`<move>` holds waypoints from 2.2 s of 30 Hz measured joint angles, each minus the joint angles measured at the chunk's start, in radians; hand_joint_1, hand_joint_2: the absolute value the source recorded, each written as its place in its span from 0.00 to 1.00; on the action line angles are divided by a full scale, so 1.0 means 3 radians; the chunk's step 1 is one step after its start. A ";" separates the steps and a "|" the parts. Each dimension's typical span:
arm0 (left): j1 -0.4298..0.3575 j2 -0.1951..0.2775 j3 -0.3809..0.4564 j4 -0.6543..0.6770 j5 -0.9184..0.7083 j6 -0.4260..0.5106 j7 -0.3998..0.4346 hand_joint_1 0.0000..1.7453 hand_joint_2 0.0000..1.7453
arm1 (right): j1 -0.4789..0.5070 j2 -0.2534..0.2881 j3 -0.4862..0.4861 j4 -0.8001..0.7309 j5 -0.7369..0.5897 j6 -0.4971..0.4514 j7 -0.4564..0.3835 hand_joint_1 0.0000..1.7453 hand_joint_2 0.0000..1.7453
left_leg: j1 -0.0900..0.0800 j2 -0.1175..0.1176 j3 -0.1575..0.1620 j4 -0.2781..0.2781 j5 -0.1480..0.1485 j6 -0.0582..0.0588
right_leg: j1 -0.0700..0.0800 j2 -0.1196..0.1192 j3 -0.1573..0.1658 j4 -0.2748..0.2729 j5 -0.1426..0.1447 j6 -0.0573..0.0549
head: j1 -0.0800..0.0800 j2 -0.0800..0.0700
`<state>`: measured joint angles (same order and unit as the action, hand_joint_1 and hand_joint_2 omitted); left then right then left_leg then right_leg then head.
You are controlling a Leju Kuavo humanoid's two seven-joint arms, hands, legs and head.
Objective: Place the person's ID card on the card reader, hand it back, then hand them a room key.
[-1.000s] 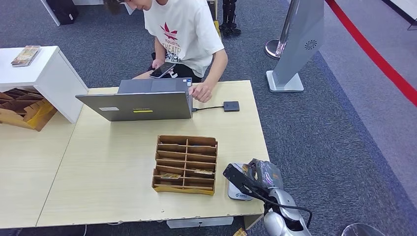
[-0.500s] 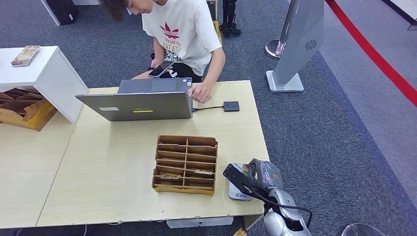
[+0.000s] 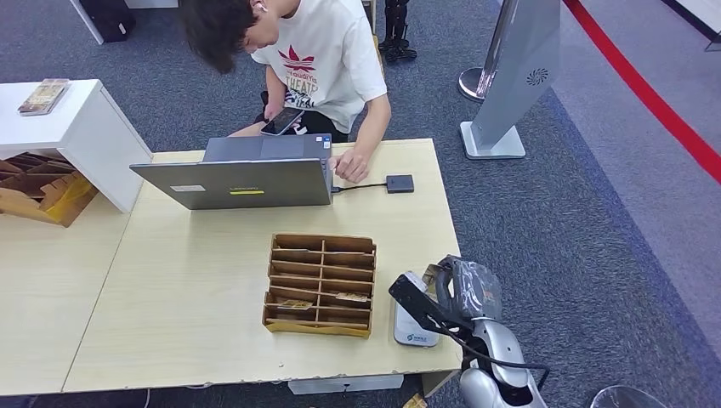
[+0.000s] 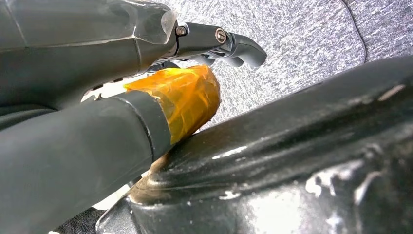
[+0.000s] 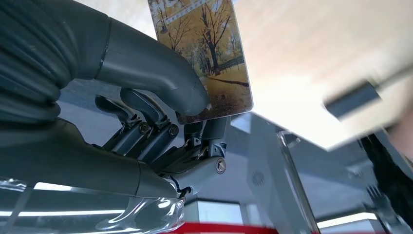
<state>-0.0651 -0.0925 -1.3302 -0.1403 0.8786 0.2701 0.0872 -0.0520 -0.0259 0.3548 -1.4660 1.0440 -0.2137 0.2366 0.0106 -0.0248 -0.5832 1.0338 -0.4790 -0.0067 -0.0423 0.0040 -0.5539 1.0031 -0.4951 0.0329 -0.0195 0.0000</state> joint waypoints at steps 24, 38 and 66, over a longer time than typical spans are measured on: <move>0.0014 -0.0029 0.0004 0.0073 0.0061 -0.0025 -0.0133 0.00 0.00 | 0.0173 0.0000 0.0131 -0.1294 -0.0099 -0.0554 -0.0456 1.00 1.00 | 0.0000 0.0000 -0.0002 0.0000 0.0000 0.0000 | 0.0000 0.0000 0.0000 0.0000 0.0000 0.0000 | 0.0000 0.0000; -0.0018 -0.0024 0.0003 0.0073 -0.0230 -0.0051 -0.0045 0.00 0.00 | -0.1230 0.0265 0.0552 -0.0698 -0.0645 -0.0142 -0.0417 1.00 1.00 | 0.0000 -0.0003 -0.0001 0.0000 0.0006 0.0002 | 0.0000 -0.0001 0.0002 0.0002 0.0003 0.0003 | 0.0000 0.0000; -0.0082 0.0007 -0.0151 0.0072 -0.0555 -0.0166 0.0045 0.00 0.00 | -0.2480 0.0706 0.0545 0.1200 -0.0271 -0.0095 0.0004 0.00 1.00 | 0.0000 -0.0004 -0.0003 0.0000 0.0014 0.0004 | 0.0000 -0.0001 -0.0001 0.0002 0.0011 0.0000 | 0.0001 0.0000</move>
<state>-0.0897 -0.0904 -1.3756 -0.1185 0.7120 0.2202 0.1008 -0.7960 0.1860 0.5184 -1.1060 0.9628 -0.2423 0.2378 0.0105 -0.0262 -0.5842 1.0338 -0.4747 -0.0055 -0.0424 0.0036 -0.5541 1.0037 -0.4919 0.0329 -0.0193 0.0000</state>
